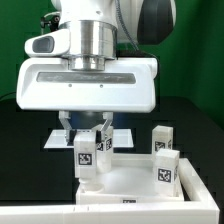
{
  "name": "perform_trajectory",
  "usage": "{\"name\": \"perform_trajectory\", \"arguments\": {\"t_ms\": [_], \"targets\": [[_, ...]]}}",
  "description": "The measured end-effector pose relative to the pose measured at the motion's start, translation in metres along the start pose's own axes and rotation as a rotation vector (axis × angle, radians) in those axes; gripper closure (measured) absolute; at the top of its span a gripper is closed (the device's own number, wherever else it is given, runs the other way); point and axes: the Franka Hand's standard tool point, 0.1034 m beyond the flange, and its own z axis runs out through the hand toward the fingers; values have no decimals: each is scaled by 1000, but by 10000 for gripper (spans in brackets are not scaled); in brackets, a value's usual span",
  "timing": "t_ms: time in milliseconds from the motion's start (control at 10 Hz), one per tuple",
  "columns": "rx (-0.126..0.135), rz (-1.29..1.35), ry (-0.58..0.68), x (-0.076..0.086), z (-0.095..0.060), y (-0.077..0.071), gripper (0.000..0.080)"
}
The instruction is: Assemble square table
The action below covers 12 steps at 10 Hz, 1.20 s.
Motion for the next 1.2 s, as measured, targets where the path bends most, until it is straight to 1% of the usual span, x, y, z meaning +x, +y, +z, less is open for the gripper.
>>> {"name": "perform_trajectory", "arguments": {"t_ms": [400, 700, 1200], "targets": [[4, -2, -4, -3, 1, -8, 512], [3, -3, -9, -5, 3, -8, 512], [-3, -9, -7, -10, 10, -8, 512]]}}
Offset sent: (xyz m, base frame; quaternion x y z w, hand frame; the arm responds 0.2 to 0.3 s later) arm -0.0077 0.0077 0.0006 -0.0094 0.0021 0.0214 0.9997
